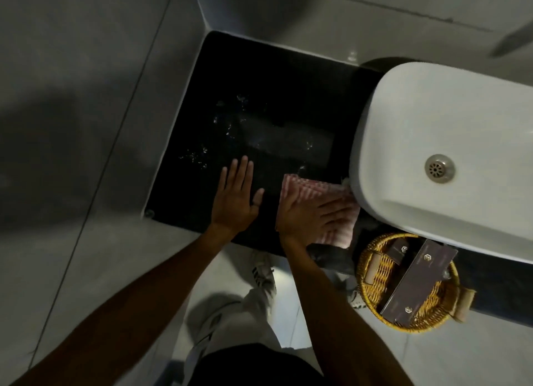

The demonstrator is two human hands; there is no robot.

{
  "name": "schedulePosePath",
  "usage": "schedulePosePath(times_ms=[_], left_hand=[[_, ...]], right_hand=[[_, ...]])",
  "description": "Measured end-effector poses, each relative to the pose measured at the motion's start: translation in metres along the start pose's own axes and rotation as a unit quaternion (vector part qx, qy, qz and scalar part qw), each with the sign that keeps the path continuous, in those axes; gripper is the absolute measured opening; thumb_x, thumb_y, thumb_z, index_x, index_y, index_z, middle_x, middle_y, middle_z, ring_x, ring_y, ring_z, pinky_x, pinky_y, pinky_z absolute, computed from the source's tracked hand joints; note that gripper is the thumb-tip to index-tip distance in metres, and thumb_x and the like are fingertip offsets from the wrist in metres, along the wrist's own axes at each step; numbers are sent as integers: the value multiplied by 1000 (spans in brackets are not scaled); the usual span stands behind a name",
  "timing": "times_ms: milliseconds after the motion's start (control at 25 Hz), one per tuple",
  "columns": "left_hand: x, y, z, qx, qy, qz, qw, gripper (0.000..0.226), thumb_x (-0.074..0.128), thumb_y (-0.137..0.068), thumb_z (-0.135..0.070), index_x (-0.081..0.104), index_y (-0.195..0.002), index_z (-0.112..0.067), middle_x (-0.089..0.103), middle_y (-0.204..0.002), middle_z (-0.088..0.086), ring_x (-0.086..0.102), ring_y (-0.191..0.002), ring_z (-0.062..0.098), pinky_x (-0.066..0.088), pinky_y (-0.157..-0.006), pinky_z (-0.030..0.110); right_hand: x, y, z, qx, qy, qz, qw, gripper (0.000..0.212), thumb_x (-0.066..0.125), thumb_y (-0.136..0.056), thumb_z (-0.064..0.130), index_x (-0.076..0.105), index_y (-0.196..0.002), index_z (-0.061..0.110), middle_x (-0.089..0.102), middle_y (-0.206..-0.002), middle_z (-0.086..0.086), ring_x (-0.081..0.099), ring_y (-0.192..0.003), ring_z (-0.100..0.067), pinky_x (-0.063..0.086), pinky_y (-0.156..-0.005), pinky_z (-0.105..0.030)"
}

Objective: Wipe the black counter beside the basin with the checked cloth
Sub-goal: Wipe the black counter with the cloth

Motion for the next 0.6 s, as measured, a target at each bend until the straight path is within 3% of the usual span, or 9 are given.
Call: schedulePosePath(times_ms=[160,360,480,600], left_hand=[[6,-3,3,-2,-13,-2,1000,73,24,-108,-54,19,-165,-8,16,-174,14,12,-162,31,10,-133,51],[12,-1,3,-2,-13,-29,999,74,26,-108,-53,16,-165,-7,13,-175,14,10,-163,31,4,-134,49],[11,-2,3,-3,-5,-39,999,74,31,-108,-52,19,-165,-7,16,-175,13,13,-163,31,10,-133,51],[12,-3,2,-7,6,-43,999,75,34,-107,-53,18,-165,-8,15,-175,11,12,-163,30,13,-132,51]], right_hand=[[14,-30,22,-92,67,-20,993,112,36,-92,80,10,-161,-5,10,-167,-38,9,-156,-56,5,-127,-67],[23,-84,81,-254,147,-31,956,113,34,-93,80,11,-162,-6,9,-167,-38,7,-157,-55,8,-126,-69],[27,-106,126,-376,184,-15,908,111,33,-93,80,11,-162,-4,12,-168,-36,10,-158,-51,-1,-128,-62],[40,-121,179,-506,208,27,837,111,31,-94,82,5,-164,-1,4,-171,-31,4,-160,-45,-9,-127,-50]])
Point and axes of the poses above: each hand's wrist, its own y-axis away from the middle knuckle, its own x-axis out of the palm, z = x × y, the point moved 5 cm from there along -y, towards the middle knuckle
